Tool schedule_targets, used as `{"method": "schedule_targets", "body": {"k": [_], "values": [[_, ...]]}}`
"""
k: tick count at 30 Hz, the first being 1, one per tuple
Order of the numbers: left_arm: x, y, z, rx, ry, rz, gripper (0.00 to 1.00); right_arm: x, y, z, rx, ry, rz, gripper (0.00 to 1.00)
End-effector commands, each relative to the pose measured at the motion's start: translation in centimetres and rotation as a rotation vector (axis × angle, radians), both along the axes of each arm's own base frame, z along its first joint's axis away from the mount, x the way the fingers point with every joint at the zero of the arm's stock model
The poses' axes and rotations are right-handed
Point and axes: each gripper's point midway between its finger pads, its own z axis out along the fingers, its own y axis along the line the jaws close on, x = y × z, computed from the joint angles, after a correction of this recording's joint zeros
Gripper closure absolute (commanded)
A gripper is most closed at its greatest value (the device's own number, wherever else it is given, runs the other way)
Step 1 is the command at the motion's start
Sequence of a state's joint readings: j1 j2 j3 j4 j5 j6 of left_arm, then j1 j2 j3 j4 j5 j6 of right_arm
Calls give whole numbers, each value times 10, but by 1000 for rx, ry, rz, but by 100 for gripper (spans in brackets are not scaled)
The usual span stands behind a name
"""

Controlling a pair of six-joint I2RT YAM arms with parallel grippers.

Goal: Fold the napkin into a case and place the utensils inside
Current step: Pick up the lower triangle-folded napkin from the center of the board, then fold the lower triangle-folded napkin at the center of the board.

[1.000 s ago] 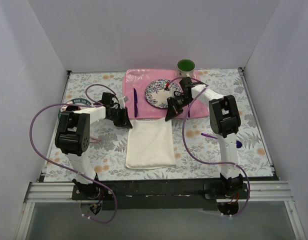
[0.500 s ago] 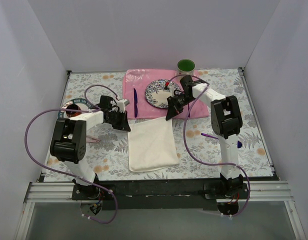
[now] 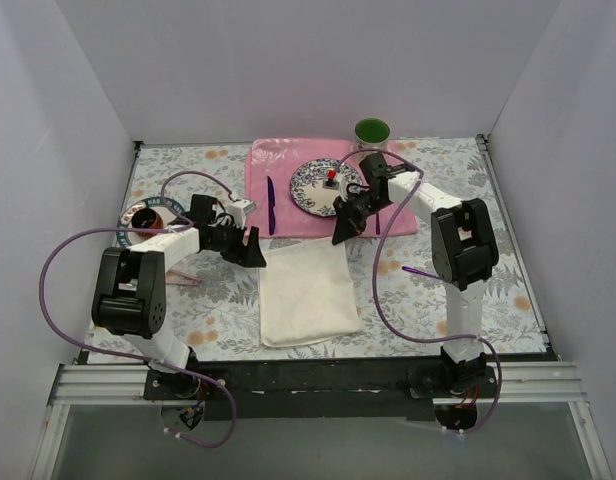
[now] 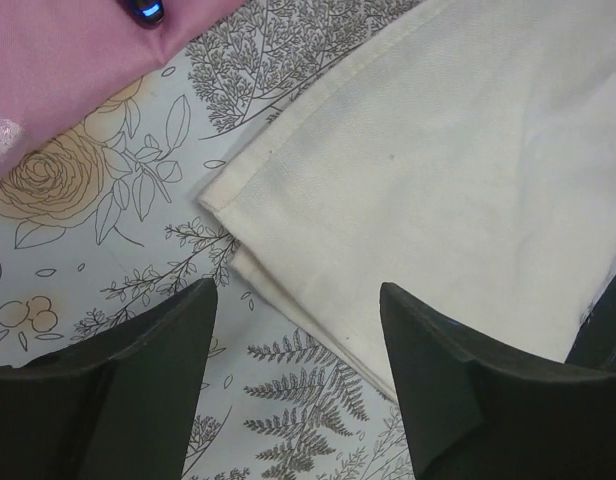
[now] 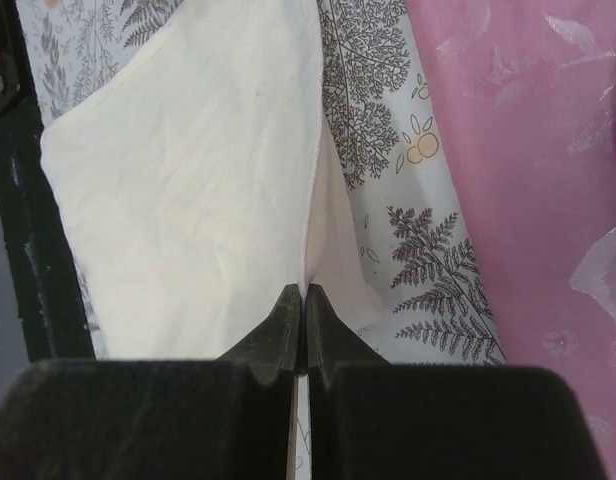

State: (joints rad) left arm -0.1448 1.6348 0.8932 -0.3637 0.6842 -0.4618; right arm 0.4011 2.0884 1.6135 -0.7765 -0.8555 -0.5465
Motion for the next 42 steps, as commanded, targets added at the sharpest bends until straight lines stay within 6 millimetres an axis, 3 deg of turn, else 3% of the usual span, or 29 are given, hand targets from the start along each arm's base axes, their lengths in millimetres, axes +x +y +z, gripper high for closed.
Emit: {"method": "schedule_targets", "body": {"k": [1,5,7,18,29,33,42], "values": [[5,-11,38,-94,-180,-163,32,4,7,19,35,-207,63,99],[-2,-14,41,-166,-299,-318,30,2,7,30,60,-369,91,99],[1,-14,37,-168,-346,-355,30,-3,8,23,50,-425,107,99],[49,-10,12,-85,-365,-400,33,-20,13,24,46,-638,217,99],[29,-13,-10,-22,-324,-484,35,-56,21,32,84,-871,395,99],[25,-12,-12,-13,-324,-488,36,-79,22,19,79,-911,474,99],[4,-9,-21,51,-380,-580,36,-100,21,13,96,-1056,575,99]]}}
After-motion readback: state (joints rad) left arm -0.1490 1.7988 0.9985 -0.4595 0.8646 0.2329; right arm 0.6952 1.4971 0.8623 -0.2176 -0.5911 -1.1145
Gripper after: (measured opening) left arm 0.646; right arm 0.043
